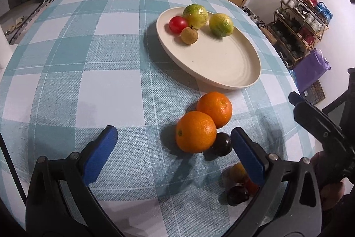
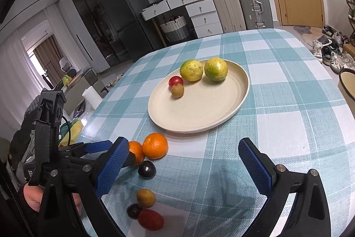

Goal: Organize fruits
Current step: 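Lower the left tool onto the larger orange and close on it, then lift the orange with the left tool while the right tool grasps the second orange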

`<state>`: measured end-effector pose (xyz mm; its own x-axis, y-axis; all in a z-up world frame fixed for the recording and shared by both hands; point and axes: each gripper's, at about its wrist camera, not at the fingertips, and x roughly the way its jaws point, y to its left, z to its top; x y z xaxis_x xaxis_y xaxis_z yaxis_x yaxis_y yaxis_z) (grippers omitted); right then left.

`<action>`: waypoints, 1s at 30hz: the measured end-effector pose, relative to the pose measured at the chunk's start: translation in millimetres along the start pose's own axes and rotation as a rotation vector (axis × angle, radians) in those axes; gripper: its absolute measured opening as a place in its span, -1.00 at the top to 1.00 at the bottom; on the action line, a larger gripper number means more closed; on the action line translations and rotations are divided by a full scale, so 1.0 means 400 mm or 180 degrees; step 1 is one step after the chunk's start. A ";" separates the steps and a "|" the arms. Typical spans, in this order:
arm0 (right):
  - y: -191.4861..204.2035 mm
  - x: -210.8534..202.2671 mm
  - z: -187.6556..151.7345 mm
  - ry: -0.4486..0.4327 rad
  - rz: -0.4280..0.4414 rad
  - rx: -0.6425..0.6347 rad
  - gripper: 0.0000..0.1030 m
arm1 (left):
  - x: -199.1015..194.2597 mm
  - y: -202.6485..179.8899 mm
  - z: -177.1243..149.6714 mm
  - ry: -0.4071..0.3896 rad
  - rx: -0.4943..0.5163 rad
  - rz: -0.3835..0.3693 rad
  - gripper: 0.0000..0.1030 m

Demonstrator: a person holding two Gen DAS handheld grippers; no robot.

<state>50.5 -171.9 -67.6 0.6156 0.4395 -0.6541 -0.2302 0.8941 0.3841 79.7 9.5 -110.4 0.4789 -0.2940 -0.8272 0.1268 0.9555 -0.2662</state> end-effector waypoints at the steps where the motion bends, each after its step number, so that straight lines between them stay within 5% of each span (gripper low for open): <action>1: -0.003 0.004 -0.001 0.0011 -0.0005 0.0012 -0.96 | 0.001 0.000 0.000 0.0010 0.0021 -0.0011 -0.90; 8: -0.007 0.021 -0.005 0.0090 0.0014 0.0065 -0.96 | 0.012 0.003 -0.006 0.0068 0.0053 -0.0183 -0.47; 15: -0.001 0.027 -0.012 0.0116 0.0026 0.0062 -0.96 | 0.007 -0.002 -0.005 0.0070 0.0165 -0.0435 0.35; 30: 0.013 0.048 -0.017 0.0208 0.0079 0.0010 -0.96 | -0.038 0.100 -0.004 -0.0057 -0.0150 -0.0446 0.36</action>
<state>55.9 -158.2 -82.7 0.5593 0.4662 -0.6855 -0.2424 0.8827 0.4026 76.0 52.3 -109.3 0.4748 -0.4237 -0.7714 0.1527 0.9028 -0.4019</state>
